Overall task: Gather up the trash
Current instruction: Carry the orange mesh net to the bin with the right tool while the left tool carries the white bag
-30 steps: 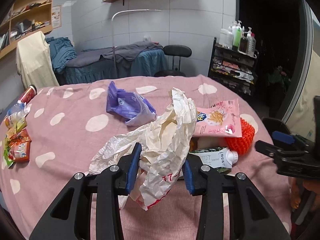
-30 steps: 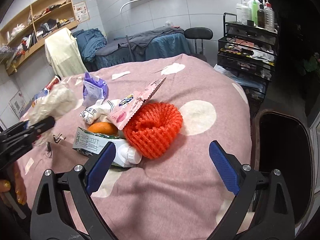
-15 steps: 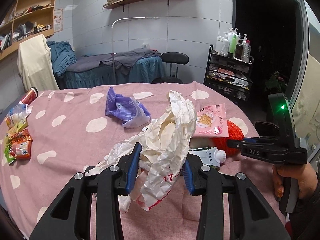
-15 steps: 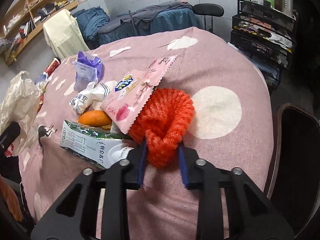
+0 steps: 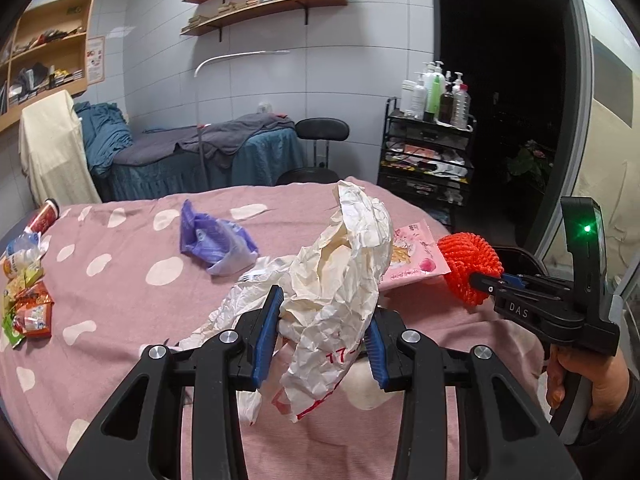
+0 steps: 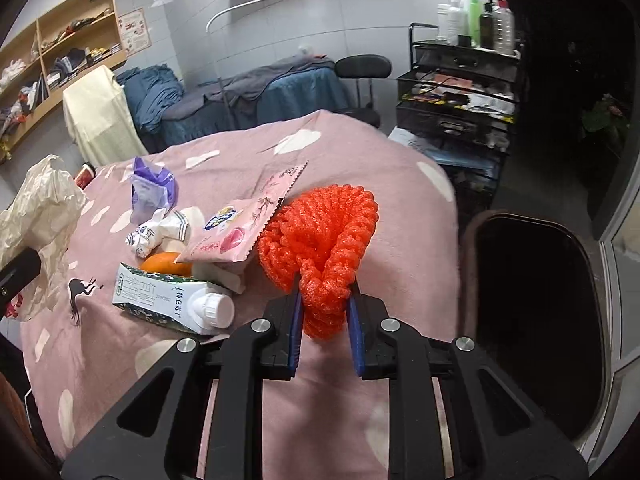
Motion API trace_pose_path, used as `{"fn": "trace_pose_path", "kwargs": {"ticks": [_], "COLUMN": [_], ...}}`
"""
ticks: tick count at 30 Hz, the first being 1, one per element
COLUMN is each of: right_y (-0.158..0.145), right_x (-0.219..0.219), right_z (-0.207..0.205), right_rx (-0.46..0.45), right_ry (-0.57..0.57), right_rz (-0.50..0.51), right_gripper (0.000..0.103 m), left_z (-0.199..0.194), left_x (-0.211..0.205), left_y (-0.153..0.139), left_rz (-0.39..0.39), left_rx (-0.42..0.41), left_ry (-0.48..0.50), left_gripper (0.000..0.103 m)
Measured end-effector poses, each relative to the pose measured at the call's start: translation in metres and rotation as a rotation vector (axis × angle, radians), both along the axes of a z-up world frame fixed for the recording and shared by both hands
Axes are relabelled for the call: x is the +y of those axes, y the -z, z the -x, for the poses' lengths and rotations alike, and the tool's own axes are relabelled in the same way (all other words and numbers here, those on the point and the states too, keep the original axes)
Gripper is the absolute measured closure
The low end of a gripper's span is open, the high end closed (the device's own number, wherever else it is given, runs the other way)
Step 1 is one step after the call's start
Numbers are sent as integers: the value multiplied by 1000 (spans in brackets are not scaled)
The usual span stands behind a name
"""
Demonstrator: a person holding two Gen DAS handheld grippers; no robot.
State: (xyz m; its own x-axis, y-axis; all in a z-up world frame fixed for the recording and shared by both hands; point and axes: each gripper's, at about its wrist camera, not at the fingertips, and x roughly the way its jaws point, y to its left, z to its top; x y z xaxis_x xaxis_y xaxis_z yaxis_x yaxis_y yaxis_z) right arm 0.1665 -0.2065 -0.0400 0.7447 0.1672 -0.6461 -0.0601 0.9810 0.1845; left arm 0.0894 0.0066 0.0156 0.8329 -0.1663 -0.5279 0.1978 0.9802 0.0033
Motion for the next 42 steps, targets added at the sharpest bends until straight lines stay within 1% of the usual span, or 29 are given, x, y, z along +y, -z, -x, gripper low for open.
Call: {"fn": "trace_pose_path", "kwargs": {"ticks": [4, 9, 12, 15, 24, 31, 38, 42], "right_y": [-7, -11, -10, -11, -8, 14, 52, 74], "right_x": [-19, -28, -46, -63, -108, -137, -164, -172], "right_z": [16, 30, 39, 47, 57, 50, 36, 30], "right_rx": [-27, -47, -50, -58, -54, -2, 91, 134], "right_ry": [53, 77, 144, 173, 290, 357, 426, 448], "right_rz": [27, 140, 131, 108, 78, 56, 17, 1], "right_gripper": [82, 82, 82, 82, 82, 82, 82, 82], "left_z": [1, 3, 4, 6, 10, 7, 2, 0], "left_x": [-19, -41, -49, -63, -116, -151, -172, -183], "left_y": [-4, -4, -4, -4, -8, -1, 12, 20], "left_rz": [-6, -12, 0, 1, -38, -67, -92, -112], "left_rx": [-13, -19, -8, 0, -38, -34, -3, 11], "left_ry": [48, 95, 120, 158, 284, 358, 392, 405], "left_gripper": [65, 65, 65, 65, 65, 65, 65, 65]}}
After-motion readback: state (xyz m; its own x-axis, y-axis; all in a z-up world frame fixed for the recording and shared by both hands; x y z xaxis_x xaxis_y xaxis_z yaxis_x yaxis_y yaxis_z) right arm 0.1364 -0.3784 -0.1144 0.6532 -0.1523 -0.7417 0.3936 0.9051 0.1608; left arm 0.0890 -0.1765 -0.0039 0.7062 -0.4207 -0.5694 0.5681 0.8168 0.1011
